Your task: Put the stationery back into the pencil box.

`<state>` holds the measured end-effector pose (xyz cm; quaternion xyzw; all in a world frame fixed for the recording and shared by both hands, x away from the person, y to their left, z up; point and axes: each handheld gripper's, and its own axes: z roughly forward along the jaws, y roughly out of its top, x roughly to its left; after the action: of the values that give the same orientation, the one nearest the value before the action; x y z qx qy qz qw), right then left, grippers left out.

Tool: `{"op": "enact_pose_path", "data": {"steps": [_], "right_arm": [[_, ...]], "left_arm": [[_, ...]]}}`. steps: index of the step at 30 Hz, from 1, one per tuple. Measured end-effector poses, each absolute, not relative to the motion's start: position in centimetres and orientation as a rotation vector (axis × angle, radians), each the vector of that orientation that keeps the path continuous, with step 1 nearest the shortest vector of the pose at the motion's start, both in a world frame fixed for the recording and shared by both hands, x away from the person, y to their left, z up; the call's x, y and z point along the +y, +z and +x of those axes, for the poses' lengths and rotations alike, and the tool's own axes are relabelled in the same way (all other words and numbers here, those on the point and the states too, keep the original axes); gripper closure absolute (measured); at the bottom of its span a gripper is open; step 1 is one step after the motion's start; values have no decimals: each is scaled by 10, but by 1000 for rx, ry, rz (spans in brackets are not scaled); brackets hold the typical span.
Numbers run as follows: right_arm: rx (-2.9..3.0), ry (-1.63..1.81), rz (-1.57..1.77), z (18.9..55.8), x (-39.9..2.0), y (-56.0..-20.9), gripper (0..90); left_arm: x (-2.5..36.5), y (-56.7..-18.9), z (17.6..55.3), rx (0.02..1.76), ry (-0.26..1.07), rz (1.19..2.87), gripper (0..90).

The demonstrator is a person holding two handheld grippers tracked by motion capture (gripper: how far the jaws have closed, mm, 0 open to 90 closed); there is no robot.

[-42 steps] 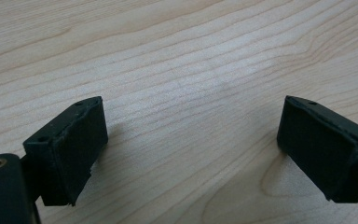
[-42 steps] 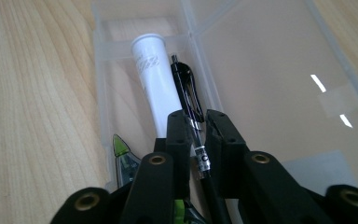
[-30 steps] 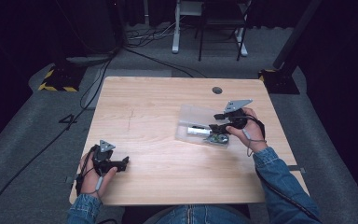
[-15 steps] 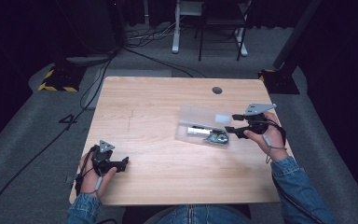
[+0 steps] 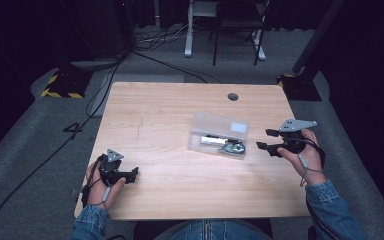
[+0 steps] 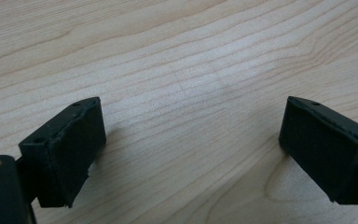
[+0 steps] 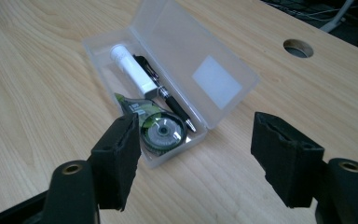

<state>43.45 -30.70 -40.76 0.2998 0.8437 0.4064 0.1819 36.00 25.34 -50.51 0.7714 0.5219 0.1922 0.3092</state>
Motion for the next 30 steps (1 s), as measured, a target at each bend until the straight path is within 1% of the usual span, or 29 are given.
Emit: {"op": "enact_pose_path", "data": {"steps": [15,30], "right_arm": [[2355,1105,991,416,-339,-436,333],[2367,1022,984,411,-345,-476,324]], "left_arm": [[253,-505,360,1379,507,2038,67],[253,-505,360,1379,508,2038,67]]}}
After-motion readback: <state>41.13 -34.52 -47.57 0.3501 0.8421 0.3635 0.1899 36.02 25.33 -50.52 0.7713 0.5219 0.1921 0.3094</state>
